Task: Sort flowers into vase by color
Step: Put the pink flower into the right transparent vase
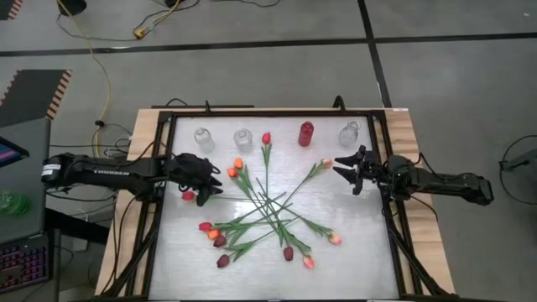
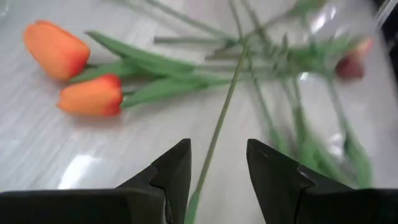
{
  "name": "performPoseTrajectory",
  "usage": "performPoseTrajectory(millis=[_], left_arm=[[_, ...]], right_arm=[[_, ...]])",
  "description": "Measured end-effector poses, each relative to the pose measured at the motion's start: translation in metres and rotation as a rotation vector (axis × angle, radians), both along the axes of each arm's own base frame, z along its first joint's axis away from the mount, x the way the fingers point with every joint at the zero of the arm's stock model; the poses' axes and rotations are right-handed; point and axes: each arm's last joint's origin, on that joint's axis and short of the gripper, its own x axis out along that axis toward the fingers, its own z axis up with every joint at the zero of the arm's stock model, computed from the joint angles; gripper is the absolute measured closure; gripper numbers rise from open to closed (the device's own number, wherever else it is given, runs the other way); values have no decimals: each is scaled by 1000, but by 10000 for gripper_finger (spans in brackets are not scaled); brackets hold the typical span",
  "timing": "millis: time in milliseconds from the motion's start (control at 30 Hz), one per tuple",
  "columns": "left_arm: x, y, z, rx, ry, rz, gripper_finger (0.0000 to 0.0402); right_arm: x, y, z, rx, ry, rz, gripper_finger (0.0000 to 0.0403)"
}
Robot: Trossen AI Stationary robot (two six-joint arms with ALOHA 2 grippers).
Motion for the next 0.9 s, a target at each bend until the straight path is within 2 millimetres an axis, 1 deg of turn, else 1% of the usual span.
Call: performPoseTrajectory(millis=[267, 500, 900], left_arm=[[1, -4, -13, 82, 121, -116, 259], [3, -10, -21, 161, 197, -137, 259], [3, -17, -34, 192, 308, -176, 259]], right_arm=[[0, 0, 0, 0, 0, 0, 196], [0, 0, 0, 0, 0, 0, 196], [0, 0, 0, 0, -1, 1, 196]])
